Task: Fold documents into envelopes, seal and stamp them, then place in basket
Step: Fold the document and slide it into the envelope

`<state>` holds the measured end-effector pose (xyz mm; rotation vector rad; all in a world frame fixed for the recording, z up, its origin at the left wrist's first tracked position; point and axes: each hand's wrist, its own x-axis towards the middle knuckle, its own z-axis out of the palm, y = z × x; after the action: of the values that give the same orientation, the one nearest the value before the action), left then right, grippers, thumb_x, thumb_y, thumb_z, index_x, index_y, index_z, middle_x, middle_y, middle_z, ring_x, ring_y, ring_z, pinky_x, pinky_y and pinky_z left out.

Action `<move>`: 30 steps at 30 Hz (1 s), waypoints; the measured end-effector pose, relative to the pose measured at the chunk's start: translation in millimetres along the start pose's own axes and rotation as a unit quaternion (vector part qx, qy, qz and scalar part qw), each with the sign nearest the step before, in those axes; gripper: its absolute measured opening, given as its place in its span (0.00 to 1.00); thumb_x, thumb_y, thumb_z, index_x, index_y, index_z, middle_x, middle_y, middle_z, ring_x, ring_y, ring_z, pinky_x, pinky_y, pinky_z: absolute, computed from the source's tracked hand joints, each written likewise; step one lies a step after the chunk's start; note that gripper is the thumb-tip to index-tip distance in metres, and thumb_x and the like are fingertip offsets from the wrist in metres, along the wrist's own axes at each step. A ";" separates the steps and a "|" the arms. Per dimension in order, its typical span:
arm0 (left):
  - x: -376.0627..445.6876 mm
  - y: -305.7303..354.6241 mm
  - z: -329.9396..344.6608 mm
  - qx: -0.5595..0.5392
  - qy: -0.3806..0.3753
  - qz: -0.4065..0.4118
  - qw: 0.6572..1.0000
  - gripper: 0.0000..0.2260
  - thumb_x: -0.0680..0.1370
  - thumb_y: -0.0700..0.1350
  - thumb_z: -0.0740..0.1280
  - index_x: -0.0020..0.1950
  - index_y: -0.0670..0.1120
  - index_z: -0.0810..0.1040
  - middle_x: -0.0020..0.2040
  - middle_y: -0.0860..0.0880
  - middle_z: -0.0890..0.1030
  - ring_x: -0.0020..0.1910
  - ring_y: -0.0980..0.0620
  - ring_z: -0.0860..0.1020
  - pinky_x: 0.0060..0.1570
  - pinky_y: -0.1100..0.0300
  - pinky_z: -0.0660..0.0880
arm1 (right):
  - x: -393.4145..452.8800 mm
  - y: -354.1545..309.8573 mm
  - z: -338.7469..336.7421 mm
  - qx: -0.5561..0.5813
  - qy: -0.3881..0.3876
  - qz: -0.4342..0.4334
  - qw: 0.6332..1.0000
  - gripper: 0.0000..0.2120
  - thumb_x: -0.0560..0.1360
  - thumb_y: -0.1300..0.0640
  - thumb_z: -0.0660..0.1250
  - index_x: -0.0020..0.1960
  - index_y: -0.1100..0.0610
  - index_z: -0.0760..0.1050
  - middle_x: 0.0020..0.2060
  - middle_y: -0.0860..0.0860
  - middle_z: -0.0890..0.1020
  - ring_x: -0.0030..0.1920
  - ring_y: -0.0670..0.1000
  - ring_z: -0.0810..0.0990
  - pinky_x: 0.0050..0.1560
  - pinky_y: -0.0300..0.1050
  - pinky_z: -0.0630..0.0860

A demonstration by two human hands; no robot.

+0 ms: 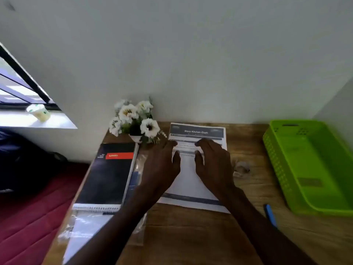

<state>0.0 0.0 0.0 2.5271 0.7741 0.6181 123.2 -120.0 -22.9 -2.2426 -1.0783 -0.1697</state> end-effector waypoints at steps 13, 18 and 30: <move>3.0 -46.3 62.6 0.125 0.036 0.089 0.988 0.23 0.80 0.54 0.67 0.71 0.44 0.72 0.68 0.40 0.74 0.64 0.38 0.75 0.57 0.45 0.77 | -17.1 30.2 51.5 -0.147 -0.002 -0.028 0.989 0.16 0.81 0.47 0.57 0.63 0.51 0.75 0.60 0.48 0.79 0.62 0.54 0.78 0.60 0.59 0.69; 3.7 -51.8 66.8 0.142 0.045 0.079 0.986 0.21 0.81 0.54 0.66 0.69 0.42 0.75 0.65 0.38 0.76 0.62 0.37 0.77 0.58 0.47 0.74 | -14.2 30.3 49.3 -0.163 -0.019 -0.029 0.986 0.15 0.82 0.47 0.56 0.62 0.51 0.75 0.59 0.50 0.80 0.60 0.57 0.79 0.65 0.61 0.66; -32.5 -48.5 57.6 0.111 0.056 0.067 0.990 0.23 0.81 0.56 0.67 0.66 0.40 0.75 0.65 0.38 0.76 0.65 0.41 0.74 0.64 0.50 0.71 | -40.3 11.3 29.1 -0.156 -0.021 -0.050 0.986 0.15 0.82 0.44 0.57 0.53 0.51 0.78 0.55 0.52 0.83 0.58 0.56 0.80 0.56 0.53 0.74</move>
<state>-14.1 1.9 -80.8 2.7862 0.7531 0.7608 100.8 -134.4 -66.3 -2.4768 -1.2610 -0.3564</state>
